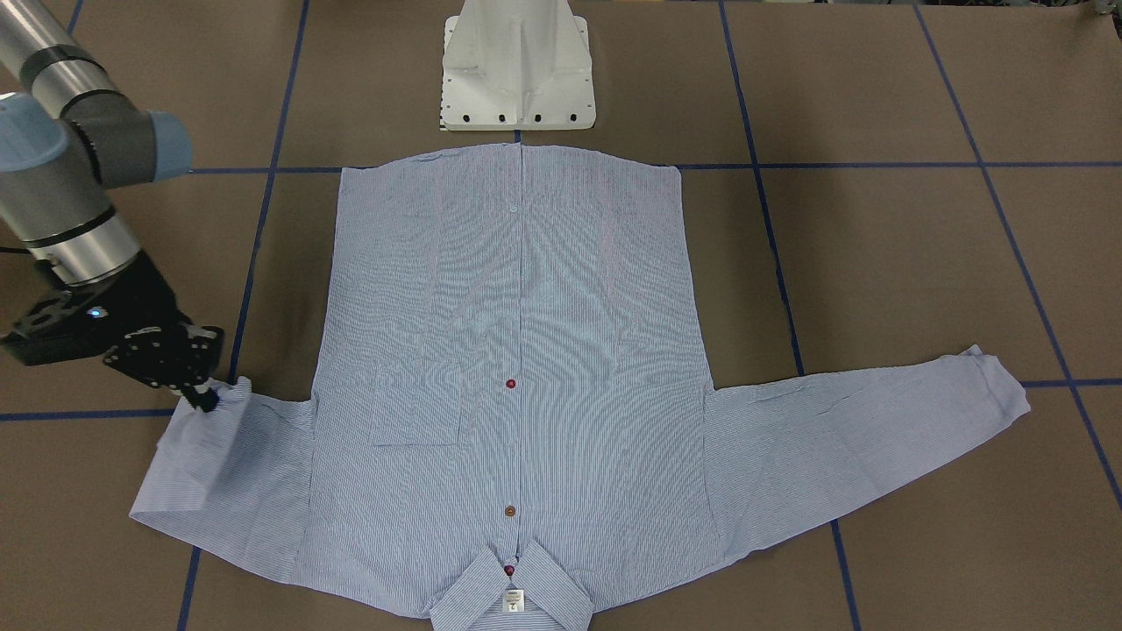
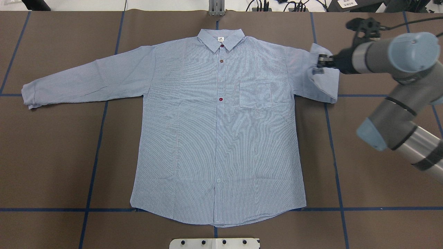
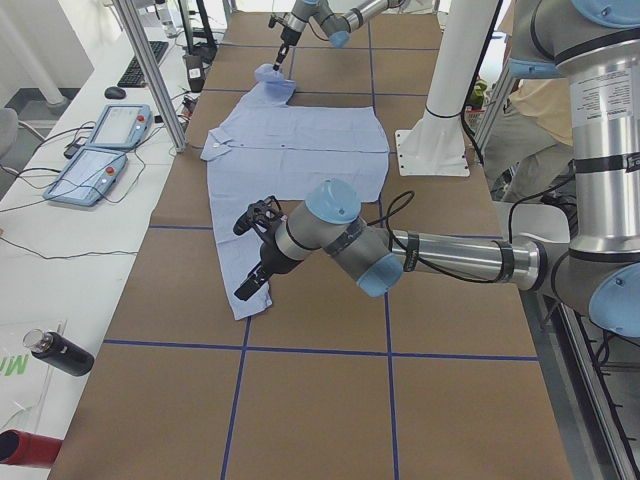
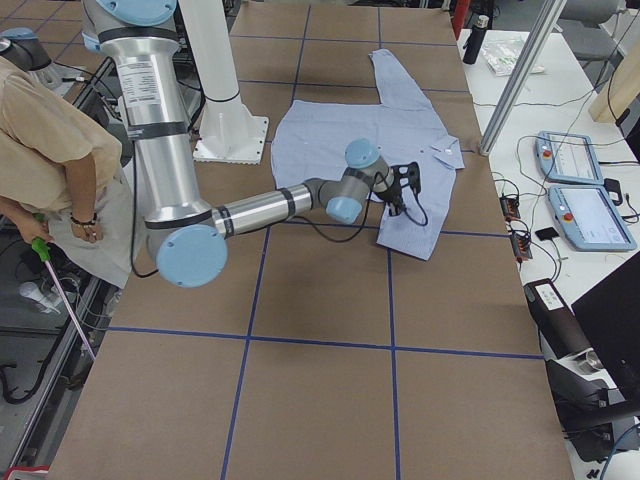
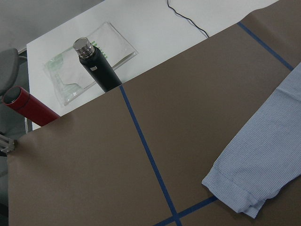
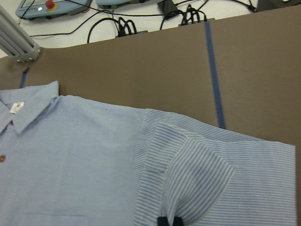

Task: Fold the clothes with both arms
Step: 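Lift the cuff with the right gripper and carry it across the shirt front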

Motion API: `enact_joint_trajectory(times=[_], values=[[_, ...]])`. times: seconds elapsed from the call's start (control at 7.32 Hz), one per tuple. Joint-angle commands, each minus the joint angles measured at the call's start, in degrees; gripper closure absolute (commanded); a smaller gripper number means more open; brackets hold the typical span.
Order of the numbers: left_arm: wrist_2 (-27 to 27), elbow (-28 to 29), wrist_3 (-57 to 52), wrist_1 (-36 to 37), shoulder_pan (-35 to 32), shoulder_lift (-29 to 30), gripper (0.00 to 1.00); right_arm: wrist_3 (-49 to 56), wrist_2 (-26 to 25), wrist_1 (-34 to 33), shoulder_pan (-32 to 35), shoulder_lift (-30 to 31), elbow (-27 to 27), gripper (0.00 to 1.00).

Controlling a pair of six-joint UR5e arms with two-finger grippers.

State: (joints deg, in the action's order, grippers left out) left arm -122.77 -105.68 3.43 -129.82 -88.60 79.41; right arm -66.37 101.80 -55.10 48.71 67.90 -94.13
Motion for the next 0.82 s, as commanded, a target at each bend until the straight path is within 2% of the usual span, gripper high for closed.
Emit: enact_joint_trajectory(times=[0.0,0.14,0.41,0.68], values=[[0.08,-0.06,0.0,0.0,0.01,-0.14,0.0,-8.65,-12.8,-21.97,-8.86,-19.83,2.43,1.0],[0.08,0.12,0.0,0.0,0.01,-0.14,0.0,-13.22,-17.47,-23.02,-11.59,-26.27,8.11,1.0],[0.08,0.12,0.0,0.0,0.01,-0.14,0.0,-17.28,-23.38,-23.21,-14.24,-42.42,27.15,1.0],[-0.01,0.38,0.0,0.0,-0.08,-0.22,0.0,-17.65,-33.02,-23.21,-19.76,-45.3,34.24,1.0]])
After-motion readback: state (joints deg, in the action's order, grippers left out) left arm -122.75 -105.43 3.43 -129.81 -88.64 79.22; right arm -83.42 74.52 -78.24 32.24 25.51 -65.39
